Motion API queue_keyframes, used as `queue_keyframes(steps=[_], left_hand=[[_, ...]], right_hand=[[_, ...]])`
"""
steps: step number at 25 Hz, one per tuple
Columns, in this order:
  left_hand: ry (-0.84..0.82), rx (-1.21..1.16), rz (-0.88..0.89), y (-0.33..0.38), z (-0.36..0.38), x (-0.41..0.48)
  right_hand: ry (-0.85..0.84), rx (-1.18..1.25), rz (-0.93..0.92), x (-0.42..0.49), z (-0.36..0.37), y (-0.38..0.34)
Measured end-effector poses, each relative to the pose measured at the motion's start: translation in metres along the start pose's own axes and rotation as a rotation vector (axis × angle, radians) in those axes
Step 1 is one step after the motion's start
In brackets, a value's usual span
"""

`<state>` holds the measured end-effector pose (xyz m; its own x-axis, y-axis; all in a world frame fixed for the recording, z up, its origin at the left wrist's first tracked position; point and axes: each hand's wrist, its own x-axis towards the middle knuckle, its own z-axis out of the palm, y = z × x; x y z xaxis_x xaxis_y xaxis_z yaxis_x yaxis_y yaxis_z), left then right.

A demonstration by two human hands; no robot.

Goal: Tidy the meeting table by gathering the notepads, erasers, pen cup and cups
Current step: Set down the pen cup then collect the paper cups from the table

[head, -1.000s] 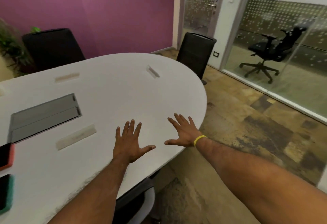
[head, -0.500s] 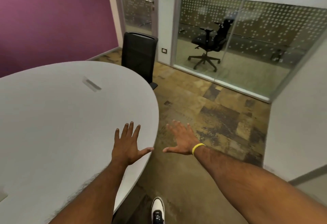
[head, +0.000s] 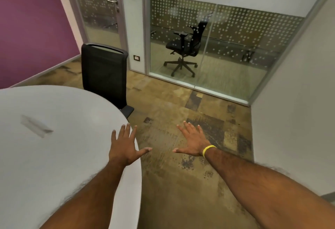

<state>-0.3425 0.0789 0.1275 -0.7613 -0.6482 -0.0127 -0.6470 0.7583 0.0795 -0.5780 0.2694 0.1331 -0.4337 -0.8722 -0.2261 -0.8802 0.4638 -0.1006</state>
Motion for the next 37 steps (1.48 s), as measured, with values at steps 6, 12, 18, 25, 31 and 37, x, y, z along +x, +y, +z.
queue_keyframes(steps=[6,12,18,25,31,37], left_hand=[[-0.013,-0.001,0.034,0.009,0.017,0.139],[-0.050,0.025,-0.024,0.021,0.027,0.294],[-0.024,0.047,-0.081,0.027,-0.002,0.434],[-0.030,0.071,-0.118,-0.015,-0.012,0.598],[-0.004,0.019,-0.111,-0.062,-0.020,0.768],[0.051,0.017,-0.133,-0.124,-0.055,0.901]], right_hand=[[-0.005,0.015,0.011,0.116,-0.006,0.061],[-0.048,0.011,-0.024,0.266,-0.031,0.131],[-0.044,0.001,-0.114,0.410,-0.091,0.176],[-0.001,-0.002,-0.186,0.591,-0.135,0.188],[0.031,-0.032,-0.183,0.749,-0.185,0.193],[0.062,-0.041,-0.211,0.892,-0.246,0.179]])
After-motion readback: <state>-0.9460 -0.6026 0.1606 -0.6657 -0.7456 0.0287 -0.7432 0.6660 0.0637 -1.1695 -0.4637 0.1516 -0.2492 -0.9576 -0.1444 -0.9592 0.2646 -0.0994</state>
